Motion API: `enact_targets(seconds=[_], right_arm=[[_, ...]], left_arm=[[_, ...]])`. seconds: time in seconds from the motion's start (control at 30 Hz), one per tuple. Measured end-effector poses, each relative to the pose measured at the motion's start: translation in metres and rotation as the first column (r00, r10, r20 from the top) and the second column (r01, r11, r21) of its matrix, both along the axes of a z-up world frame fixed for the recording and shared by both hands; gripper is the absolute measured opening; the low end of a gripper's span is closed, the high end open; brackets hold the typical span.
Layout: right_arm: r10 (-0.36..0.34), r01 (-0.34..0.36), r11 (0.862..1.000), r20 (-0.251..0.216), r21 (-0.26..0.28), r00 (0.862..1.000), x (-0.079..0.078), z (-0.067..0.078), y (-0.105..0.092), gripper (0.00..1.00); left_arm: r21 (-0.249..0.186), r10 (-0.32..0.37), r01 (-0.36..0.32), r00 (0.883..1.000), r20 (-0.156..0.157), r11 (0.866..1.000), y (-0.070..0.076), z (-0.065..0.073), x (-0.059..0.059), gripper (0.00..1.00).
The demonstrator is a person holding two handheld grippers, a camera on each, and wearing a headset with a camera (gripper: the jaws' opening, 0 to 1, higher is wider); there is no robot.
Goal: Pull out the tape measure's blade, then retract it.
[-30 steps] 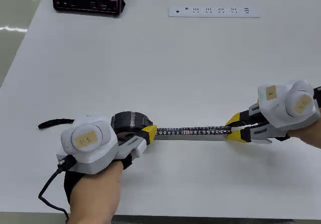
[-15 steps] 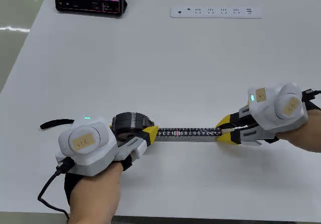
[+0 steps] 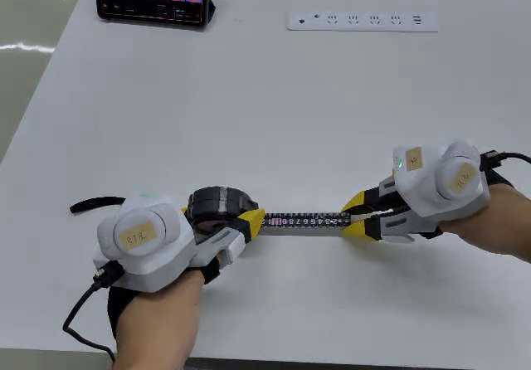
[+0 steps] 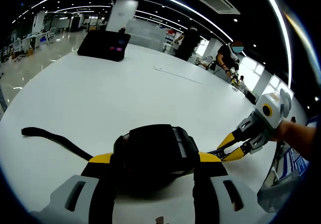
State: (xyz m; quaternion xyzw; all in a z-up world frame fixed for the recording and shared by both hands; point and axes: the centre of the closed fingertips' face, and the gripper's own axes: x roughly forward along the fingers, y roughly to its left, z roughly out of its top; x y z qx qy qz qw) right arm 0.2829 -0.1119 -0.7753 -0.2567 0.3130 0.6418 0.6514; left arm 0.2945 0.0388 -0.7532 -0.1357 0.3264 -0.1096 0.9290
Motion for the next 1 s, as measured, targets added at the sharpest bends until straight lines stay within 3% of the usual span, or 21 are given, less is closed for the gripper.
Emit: enact_targets(seconds=[1.0], right_arm=[[0.013,-0.010,0.997,-0.033,0.080,0.999,0.000,-0.001,0.056,0.10]], left_arm=[[-0.015,-0.005,0.005,1.000,0.002,1.000,-0.001,0.000,0.000,0.58]])
